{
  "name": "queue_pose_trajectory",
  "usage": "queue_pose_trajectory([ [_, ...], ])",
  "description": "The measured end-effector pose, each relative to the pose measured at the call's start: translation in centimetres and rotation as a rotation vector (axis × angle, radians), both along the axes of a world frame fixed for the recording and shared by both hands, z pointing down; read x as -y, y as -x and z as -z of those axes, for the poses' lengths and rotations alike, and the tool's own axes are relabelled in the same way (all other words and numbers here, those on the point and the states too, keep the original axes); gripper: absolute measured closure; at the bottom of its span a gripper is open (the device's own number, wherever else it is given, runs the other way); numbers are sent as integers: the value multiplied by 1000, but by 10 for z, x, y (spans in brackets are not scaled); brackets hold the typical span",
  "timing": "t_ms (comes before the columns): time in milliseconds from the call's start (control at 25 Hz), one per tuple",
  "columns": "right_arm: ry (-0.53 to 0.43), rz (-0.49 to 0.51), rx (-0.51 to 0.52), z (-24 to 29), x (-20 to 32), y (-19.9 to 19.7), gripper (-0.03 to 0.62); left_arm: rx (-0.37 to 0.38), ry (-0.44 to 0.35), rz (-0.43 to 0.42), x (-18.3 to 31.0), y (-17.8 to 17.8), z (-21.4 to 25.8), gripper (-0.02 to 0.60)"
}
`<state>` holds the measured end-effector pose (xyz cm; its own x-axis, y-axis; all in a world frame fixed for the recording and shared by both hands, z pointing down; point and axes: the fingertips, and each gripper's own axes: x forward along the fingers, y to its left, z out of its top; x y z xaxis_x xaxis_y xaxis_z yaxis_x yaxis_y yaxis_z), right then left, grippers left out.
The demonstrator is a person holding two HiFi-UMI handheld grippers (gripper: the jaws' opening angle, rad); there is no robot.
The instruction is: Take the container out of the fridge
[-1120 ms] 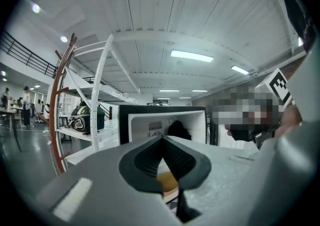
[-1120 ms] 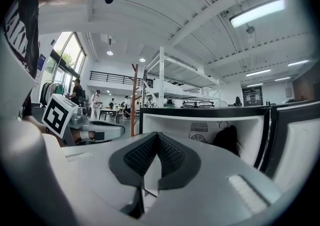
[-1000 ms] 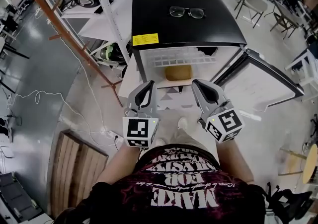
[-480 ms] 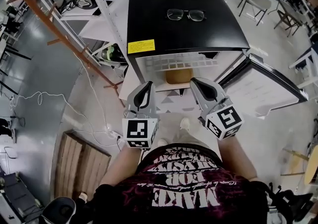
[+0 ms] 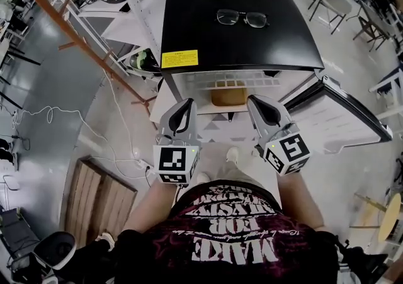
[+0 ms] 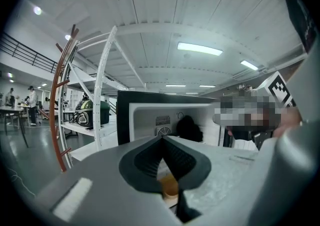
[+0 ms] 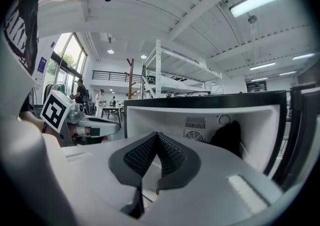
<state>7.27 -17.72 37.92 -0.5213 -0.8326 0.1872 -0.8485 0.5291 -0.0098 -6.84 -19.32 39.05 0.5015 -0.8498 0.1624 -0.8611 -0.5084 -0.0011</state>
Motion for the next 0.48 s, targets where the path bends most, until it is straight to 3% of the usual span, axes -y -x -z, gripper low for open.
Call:
queue_pose_trajectory([
  [480,29,1,1,-10,15,-14,566,0,22,-14,15,-18,-8,581],
])
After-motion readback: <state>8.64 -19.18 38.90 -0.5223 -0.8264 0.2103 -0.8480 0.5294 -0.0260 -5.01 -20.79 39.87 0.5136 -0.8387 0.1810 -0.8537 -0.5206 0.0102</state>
